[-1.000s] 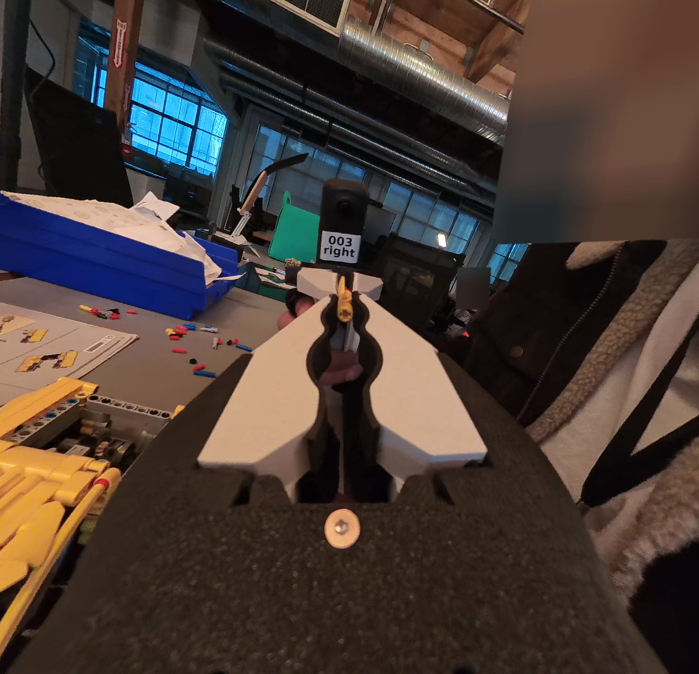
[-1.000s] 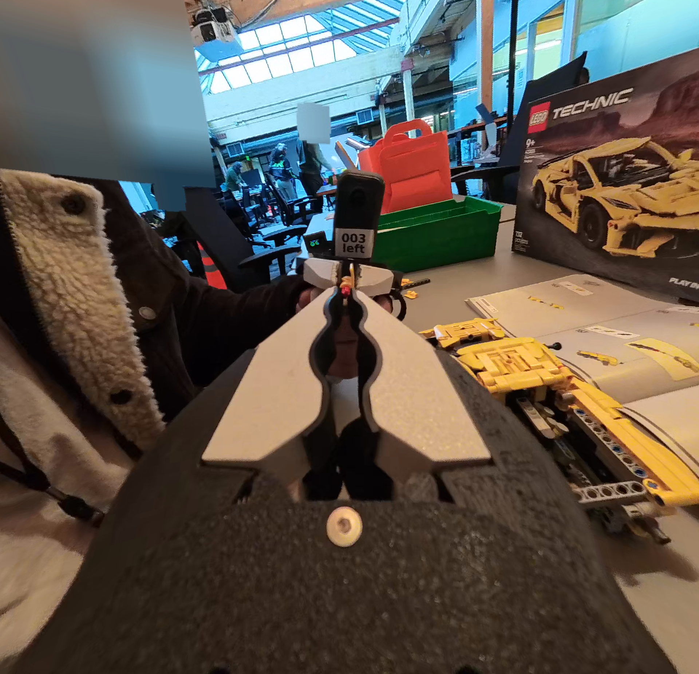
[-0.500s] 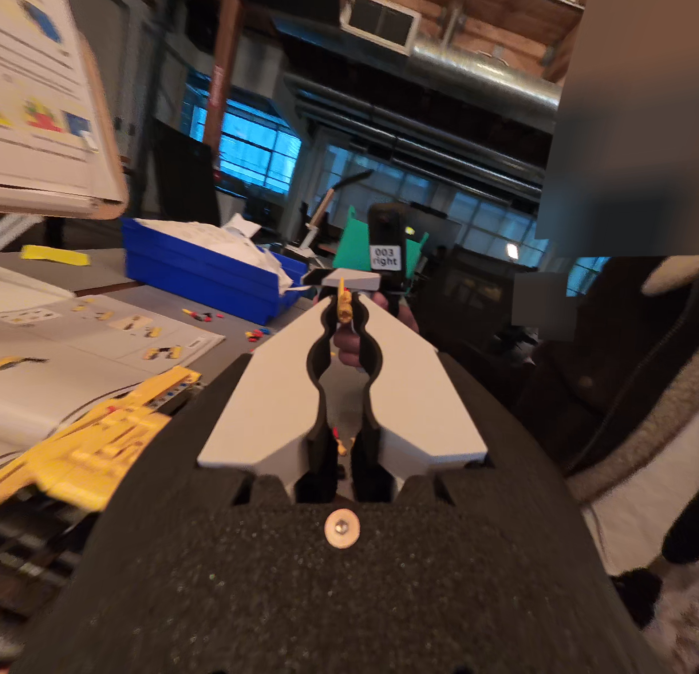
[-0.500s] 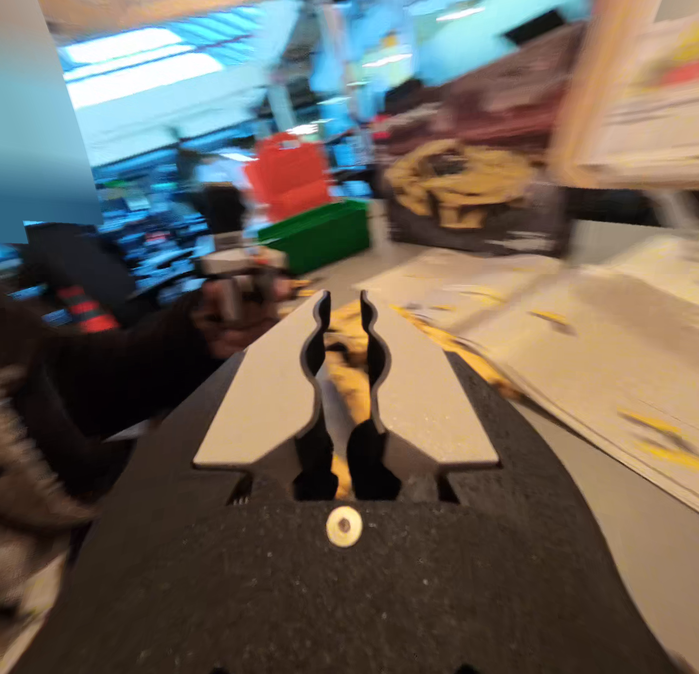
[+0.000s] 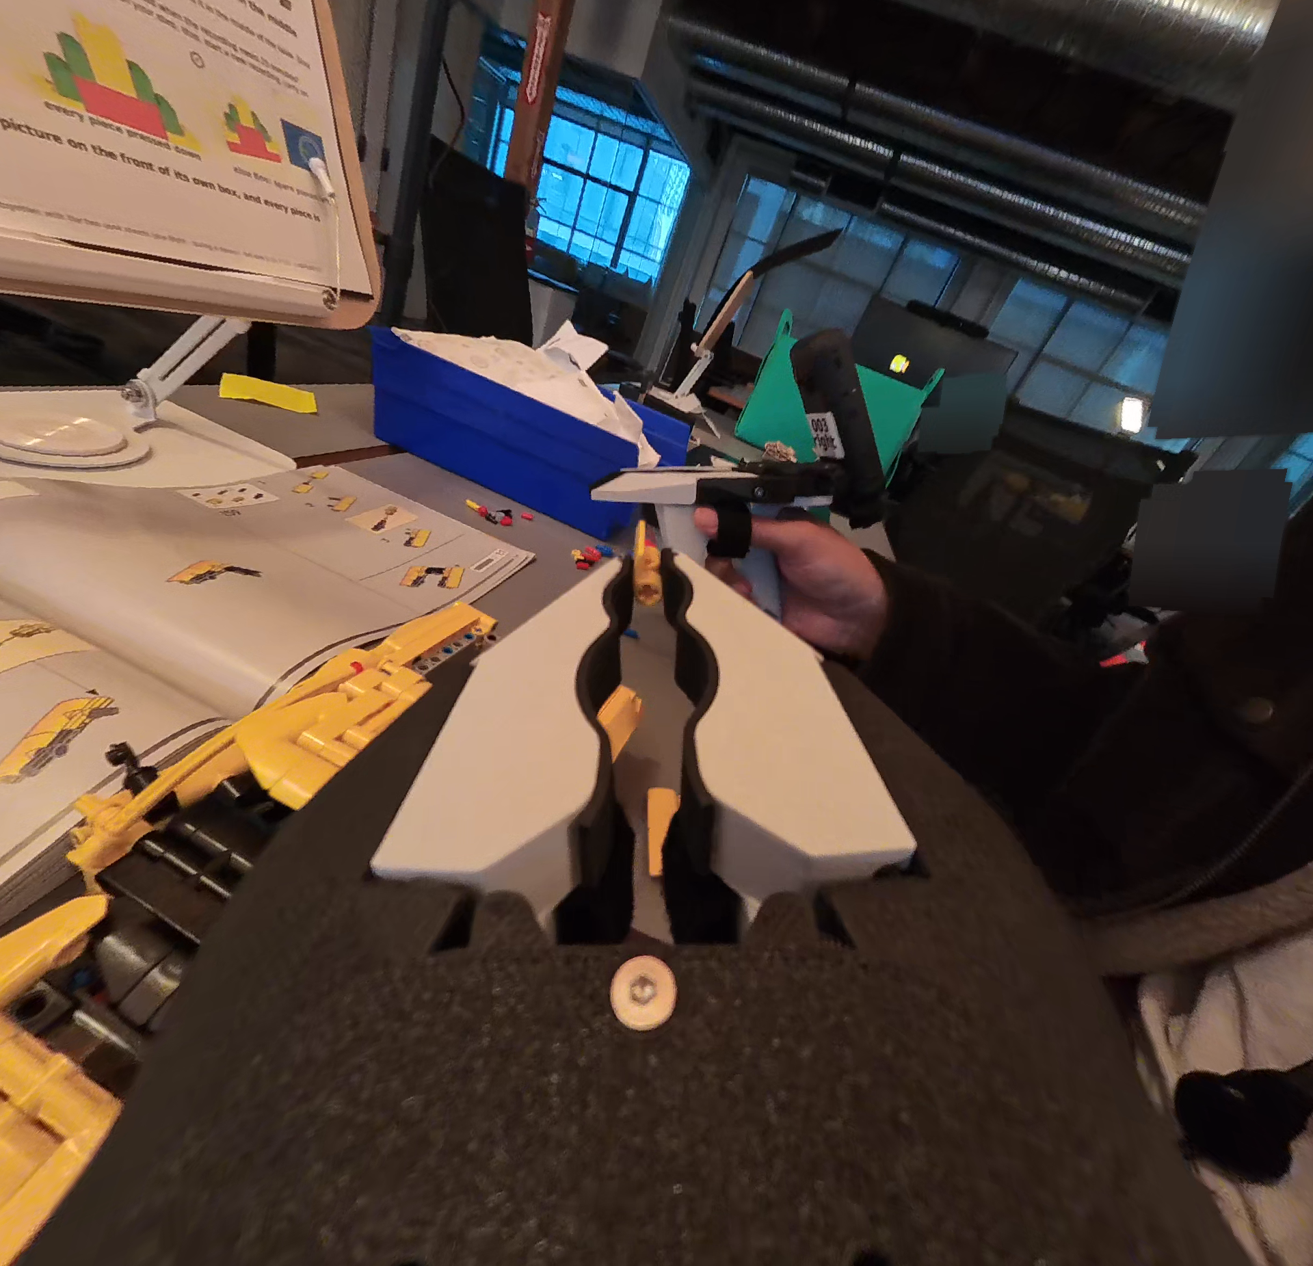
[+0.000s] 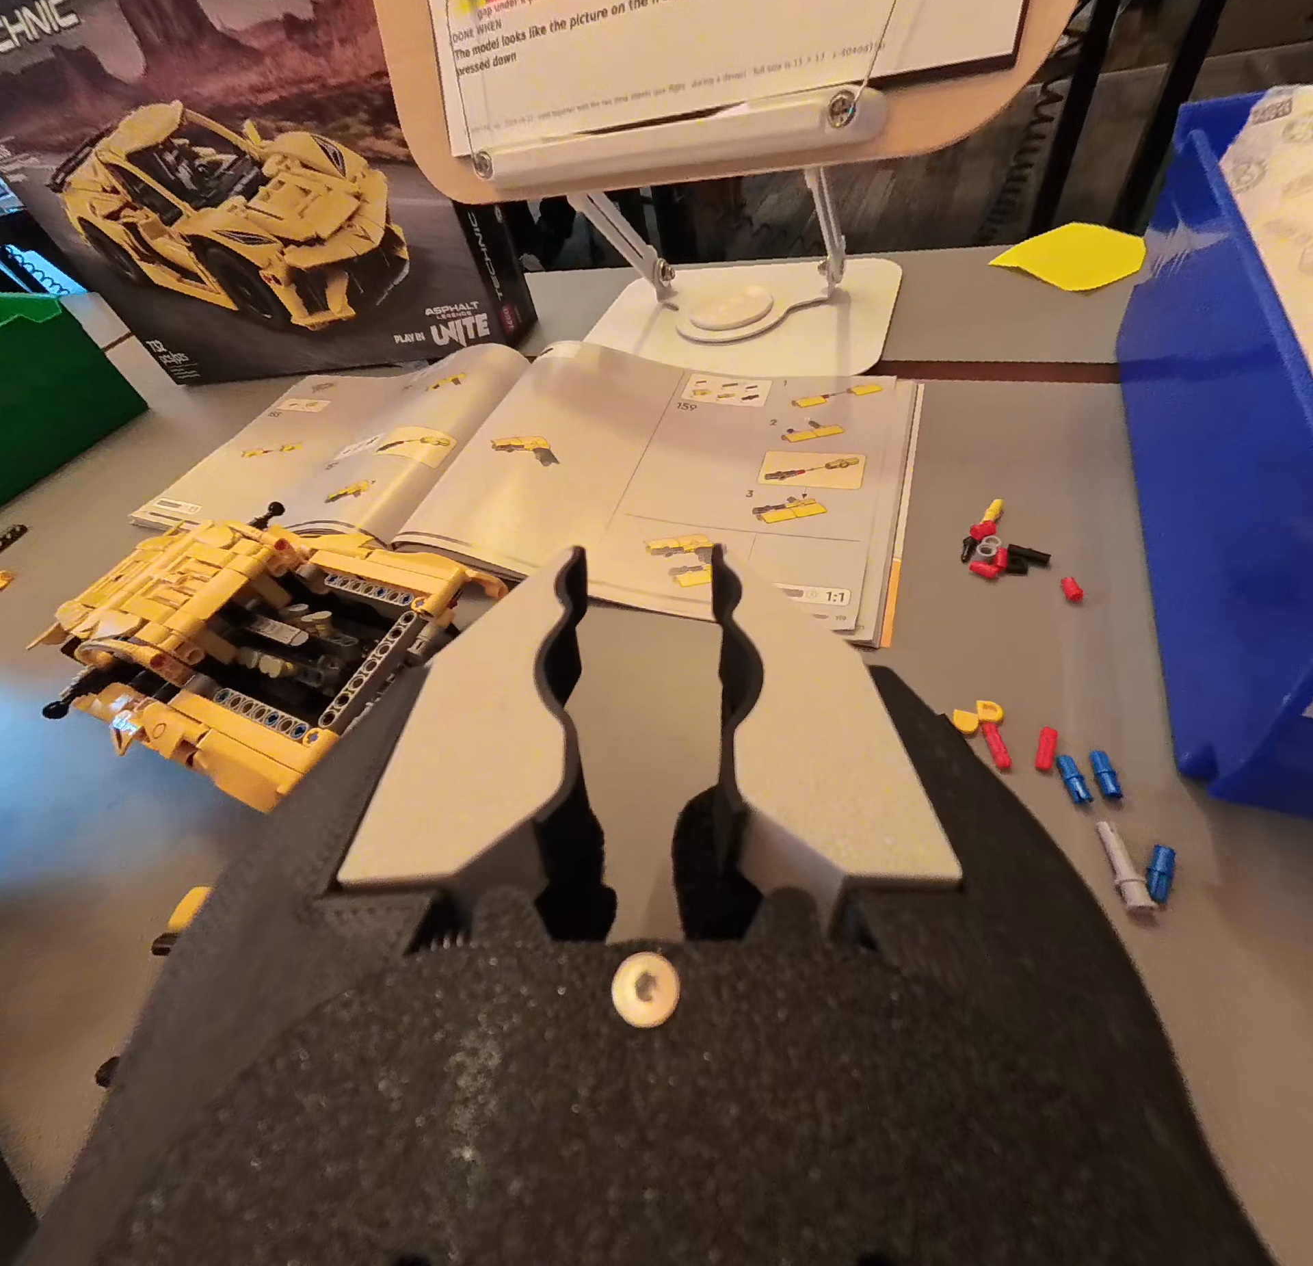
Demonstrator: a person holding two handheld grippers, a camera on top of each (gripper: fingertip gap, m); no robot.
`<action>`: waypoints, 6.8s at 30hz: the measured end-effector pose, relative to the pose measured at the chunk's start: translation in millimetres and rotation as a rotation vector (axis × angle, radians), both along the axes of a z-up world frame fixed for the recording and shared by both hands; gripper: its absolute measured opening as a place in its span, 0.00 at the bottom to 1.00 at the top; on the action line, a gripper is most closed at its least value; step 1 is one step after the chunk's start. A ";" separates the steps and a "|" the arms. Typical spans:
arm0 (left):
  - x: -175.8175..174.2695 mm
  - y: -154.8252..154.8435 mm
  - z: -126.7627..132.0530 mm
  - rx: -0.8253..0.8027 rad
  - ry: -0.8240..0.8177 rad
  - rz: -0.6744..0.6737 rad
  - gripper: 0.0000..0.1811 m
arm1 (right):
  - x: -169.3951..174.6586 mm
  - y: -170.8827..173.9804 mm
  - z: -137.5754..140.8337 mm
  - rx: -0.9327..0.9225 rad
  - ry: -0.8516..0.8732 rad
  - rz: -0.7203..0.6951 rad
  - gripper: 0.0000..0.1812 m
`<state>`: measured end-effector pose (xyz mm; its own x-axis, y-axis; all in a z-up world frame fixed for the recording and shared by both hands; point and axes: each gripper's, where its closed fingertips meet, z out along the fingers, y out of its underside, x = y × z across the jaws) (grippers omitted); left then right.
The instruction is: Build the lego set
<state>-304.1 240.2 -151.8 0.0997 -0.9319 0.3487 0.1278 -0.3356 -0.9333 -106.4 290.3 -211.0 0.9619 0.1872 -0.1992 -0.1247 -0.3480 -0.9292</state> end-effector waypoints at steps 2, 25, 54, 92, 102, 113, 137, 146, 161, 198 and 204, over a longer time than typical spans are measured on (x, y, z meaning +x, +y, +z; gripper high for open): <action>3.2 -2.0 -4.7 0.028 0.035 0.000 0.04 | -2.3 -0.4 1.8 0.009 0.003 0.013 0.19; 18.1 -42.9 -23.4 -0.044 0.117 -0.264 0.04 | -96.4 -171.7 -78.1 -0.199 -0.550 1.072 0.11; 23.1 -55.1 -27.1 -0.009 0.150 -0.292 0.04 | 82.7 -239.1 -52.8 -1.711 -0.799 0.805 0.00; 24.0 -57.6 -26.6 -0.020 0.140 -0.303 0.04 | 87.0 -215.7 -89.2 -0.496 -0.354 0.983 0.10; 24.7 -59.5 -26.6 -0.013 0.143 -0.304 0.04 | 80.6 -215.7 -89.4 -0.422 -0.632 0.902 0.09; 25.7 -62.0 -26.8 -0.010 0.145 -0.311 0.04 | 68.1 -219.3 -86.7 -0.220 -0.920 0.751 0.09; 26.3 -63.5 -27.3 -0.006 0.146 -0.315 0.04 | 32.1 -261.2 -70.1 -0.537 -0.167 1.017 0.10; 26.4 -63.4 -27.4 -0.006 0.146 -0.314 0.04 | 53.1 -226.0 -76.0 -0.408 -0.427 0.856 0.09; 26.2 -64.3 -26.6 -0.005 0.144 -0.318 0.04 | 79.7 -201.7 -89.9 -0.443 -0.589 0.626 0.04; 30.2 -74.2 -18.4 0.091 0.108 -0.302 0.04 | -105.0 -131.2 44.3 0.012 0.449 0.765 0.04; 25.8 -67.0 5.8 0.322 0.024 -0.133 0.04 | -151.6 -92.1 79.1 0.096 0.931 0.665 0.04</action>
<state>-278.4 173.2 -146.1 -0.0254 -0.9991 0.0332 0.0797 -0.0352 -0.9962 -257.9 198.2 -131.8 0.1546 0.6557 -0.7390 -0.5954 -0.5351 -0.5994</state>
